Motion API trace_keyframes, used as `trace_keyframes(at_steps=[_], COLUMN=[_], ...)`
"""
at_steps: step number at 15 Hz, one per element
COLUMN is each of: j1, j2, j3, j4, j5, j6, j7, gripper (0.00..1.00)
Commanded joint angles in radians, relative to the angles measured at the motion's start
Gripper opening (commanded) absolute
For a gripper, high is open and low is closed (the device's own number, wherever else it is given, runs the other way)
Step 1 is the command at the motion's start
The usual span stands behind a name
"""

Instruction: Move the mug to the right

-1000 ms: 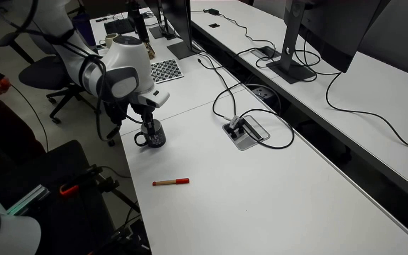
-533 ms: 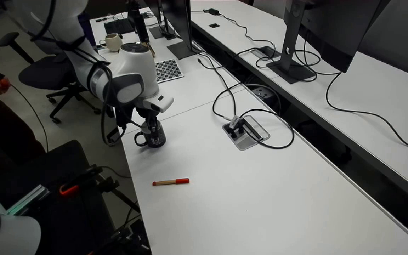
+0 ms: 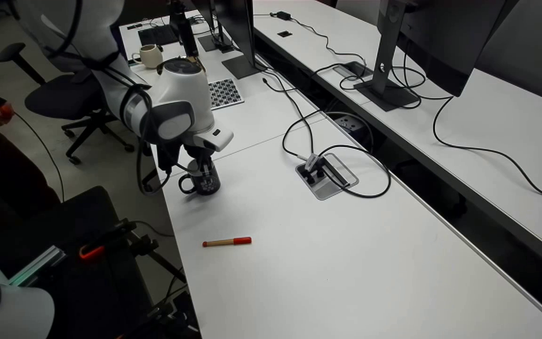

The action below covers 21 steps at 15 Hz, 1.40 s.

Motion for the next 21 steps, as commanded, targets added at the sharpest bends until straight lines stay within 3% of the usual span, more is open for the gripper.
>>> trace_keyframes(at_steps=[1, 6, 13, 15, 21], j1=[0.008, -0.005, 0.022, 0.041, 0.148], j2=[0.017, 0.005, -0.054, -0.074, -0.128], j3=[-0.003, 0.017, -0.024, -0.060, -0.273], j4=[0.017, 0.017, 0.035, 0.043, 0.082], j5=[0.033, 0.030, 0.009, 0.000, -0.067], j6=[0.020, 0.014, -0.028, -0.038, -0.121], j7=[-0.043, -0.072, -0.101, -0.094, -0.030], gripper=[0.00, 0.02, 0.02, 0.02, 0.02])
